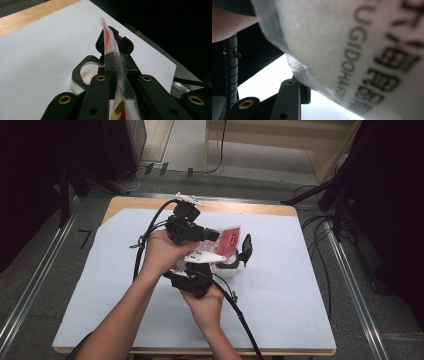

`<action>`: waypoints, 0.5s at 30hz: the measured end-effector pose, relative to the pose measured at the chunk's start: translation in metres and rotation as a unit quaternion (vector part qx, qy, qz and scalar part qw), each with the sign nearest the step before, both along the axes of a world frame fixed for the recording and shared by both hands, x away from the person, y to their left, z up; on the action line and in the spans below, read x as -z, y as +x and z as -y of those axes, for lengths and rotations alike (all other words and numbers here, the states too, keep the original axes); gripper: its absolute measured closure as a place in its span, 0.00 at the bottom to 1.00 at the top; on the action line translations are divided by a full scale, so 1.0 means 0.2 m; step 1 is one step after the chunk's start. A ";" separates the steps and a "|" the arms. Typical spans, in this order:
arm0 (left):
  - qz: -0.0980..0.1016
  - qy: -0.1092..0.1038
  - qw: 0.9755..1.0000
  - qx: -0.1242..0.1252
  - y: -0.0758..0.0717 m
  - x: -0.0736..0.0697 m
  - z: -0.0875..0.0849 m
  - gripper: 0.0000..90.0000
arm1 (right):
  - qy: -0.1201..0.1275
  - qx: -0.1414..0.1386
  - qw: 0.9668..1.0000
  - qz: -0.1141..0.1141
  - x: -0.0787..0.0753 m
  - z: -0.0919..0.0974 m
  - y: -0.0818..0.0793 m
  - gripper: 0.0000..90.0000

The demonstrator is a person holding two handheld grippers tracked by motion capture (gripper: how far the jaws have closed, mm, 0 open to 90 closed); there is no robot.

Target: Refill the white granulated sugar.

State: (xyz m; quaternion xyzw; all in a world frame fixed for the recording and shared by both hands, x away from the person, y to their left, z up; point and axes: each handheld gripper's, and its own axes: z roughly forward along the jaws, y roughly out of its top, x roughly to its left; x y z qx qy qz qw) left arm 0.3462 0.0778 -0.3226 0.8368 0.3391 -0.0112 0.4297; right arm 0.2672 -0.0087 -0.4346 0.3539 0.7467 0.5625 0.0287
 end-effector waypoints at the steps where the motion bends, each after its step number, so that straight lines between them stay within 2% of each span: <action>1: 0.001 0.003 1.000 0.000 0.00 0.00 0.00 0.96 | 0.001 0.000 1.000 0.000 0.00 0.00 0.00 0.71; 10: 0.005 0.002 1.000 -0.004 -0.01 -0.02 0.01 0.95 | 0.005 0.003 1.000 -0.007 -0.01 0.00 0.00 0.71; 15: 0.012 -0.002 1.000 -0.006 -0.01 -0.03 -0.01 0.95 | 0.002 0.000 1.000 -0.003 -0.03 0.00 0.00 0.71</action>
